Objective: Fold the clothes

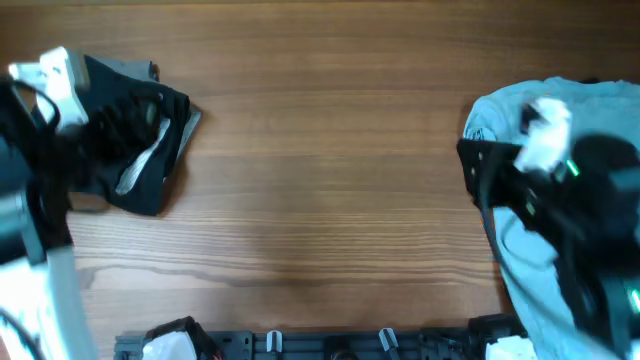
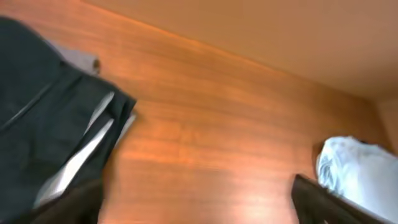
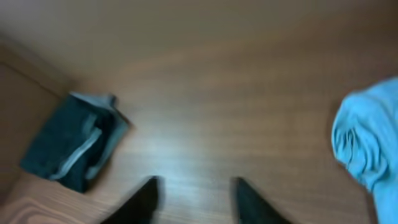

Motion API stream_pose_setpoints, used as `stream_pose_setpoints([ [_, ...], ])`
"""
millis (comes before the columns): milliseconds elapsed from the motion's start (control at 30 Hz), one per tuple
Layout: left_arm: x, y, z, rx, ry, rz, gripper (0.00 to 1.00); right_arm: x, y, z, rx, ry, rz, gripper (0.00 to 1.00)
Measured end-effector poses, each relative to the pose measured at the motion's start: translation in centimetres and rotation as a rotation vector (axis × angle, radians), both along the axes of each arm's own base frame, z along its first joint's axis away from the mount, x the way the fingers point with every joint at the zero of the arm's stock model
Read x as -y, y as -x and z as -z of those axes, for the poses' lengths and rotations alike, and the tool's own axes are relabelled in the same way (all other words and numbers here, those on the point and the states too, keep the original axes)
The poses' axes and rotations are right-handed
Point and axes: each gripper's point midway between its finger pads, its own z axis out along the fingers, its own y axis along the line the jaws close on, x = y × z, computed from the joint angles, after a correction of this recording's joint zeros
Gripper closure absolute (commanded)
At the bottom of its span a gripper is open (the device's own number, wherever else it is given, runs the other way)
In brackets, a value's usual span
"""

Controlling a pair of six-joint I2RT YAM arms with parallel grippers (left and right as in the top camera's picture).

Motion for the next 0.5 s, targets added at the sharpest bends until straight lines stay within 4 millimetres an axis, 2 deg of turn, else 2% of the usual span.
stream_pose_setpoints([
  [67,0.6,2.5,-0.4,-0.007,-0.039,-0.011,0.00,0.3,2.1,-1.2,0.047,-0.004,-0.001,0.00],
  [167,0.7,4.7,-0.9,0.003,-0.077,-0.037,0.00,0.6,4.3,-0.5,0.019,0.001,-0.002,0.00],
  [367,0.3,5.5,-1.3,0.018,-0.101,-0.061,0.00,0.7,5.6,1.3,-0.083,-0.023,0.021,0.00],
  [500,0.3,5.4,-1.2,0.016,-0.104,-0.065,0.00,0.8,5.7,1.4,-0.154,-0.168,0.118,0.00],
])
